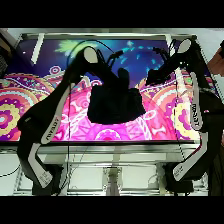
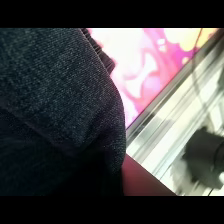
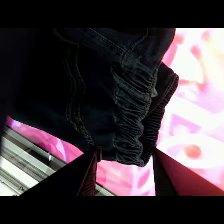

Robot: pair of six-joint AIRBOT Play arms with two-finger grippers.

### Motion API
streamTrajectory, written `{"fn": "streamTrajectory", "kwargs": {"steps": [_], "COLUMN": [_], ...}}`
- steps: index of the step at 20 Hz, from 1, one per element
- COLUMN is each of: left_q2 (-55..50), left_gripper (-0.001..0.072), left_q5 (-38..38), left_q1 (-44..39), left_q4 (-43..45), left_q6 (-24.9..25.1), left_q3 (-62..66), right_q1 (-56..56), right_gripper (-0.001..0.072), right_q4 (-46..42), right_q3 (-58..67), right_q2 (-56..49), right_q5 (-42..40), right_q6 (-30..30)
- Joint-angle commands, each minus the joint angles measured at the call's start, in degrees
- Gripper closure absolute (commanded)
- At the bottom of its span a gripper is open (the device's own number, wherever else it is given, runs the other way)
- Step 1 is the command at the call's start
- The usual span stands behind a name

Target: Fold the clothes and pants, and hang the long-sleeved shirts on hangers.

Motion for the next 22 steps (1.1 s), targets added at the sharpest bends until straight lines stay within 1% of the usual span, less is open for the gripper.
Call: {"fn": "streamTrajectory", "kwargs": {"steps": [1, 5, 6, 8, 9, 10, 12, 13, 14, 15, 16, 17, 19, 20, 21, 22], "left_q2": [-3.67, -5.81, -6.34, -7.28, -7.5, -7.61, -7.56, -7.45, -7.37, -7.1, -6.69, -5.95, -3.78, -2.05, -0.09, 2.21], "left_gripper": [0.0674, 0.0663, 0.06, 0.0303, 0.021, 0.0188, 0.0188, 0.0188, 0.0195, 0.0205, 0.0205, 0.0205, 0.0205, 0.0205, 0.0205, 0.0205], "left_q5": [8.28, 11.96, 12.83, 14.95, 15.91, 16.31, 16.06, 14.78, 12.74, 10.03, 6.97, 3.32, -3.82, -6.78, -8.72, -9.31], "left_q1": [-2.12, -3.61, -3.96, -4.5, -4.57, -4.52, -4.02, -3.32, -2.38, -1.11, 0.24, 1.77, 4.57, 5.84, 6.86, 7.76], "left_q4": [-3.26, -4.15, -5.53, -8.39, -8.59, -8.74, -8.79, -8.76, -8.28, -6.1, -2.95, 1.44, 12.02, 17.77, 22.38, 26.73], "left_q6": [-0.2, -0.17, -0.15, -0.13, -0.13, -0.13, 0.37, 2.4, 3.63, 3.5, 3.02, 1.86, 0.59, -0.42, -0.35, -0.33], "left_q3": [0.04, -0.02, -0.02, -0.09, -0.11, -0.11, -0.09, -0.09, -0.09, -0.11, -0.11, -0.13, -0.17, -0.5, -1.33, -2.69], "right_q1": [0.0, -0.02, -0.02, -0.02, -0.02, -0.07, -0.07, -0.07, -0.2, -0.2, -0.17, -0.17, -0.17, -0.11, -0.11, -0.11], "right_gripper": [0.0336, 0.0336, 0.0336, 0.0336, 0.0336, 0.0335, 0.0334, 0.0328, 0.0206, 0.0014, 0.0021, 0.002, 0.0019, 0.0019, 0.0019, 0.0019], "right_q4": [-0.04, -0.11, -0.11, -0.13, -0.33, -0.85, -3.76, -5.01, -5.29, -5.09, -4.24, -1.57, 2.56, 2.49, 2.27, 1.73], "right_q3": [0.02, 0.02, 0.02, 0.0, 0.0, 0.02, 0.0, -0.07, -0.42, -1.25, -2.4, -4.26, -9.62, -12.7, -15.54, -18.01], "right_q2": [0.02, 0.02, 0.02, 0.02, 0.02, 0.02, 0.02, 0.02, 0.02, 0.02, -0.04, -0.13, -0.13, -0.13, -0.15, -0.15], "right_q5": [-0.2, -1.03, -1.18, -1.18, -0.87, -0.42, -0.11, -0.13, -0.13, -0.15, -0.31, -0.48, -3.19, -5.62, -8.28, -11.06], "right_q6": [0.0, 0.0, 0.0, 0.0, 0.0, -0.02, -0.02, -0.02, -0.04, -0.22, -0.76, -2.27, -6.69, -8.33, -9.88, -11.04]}}
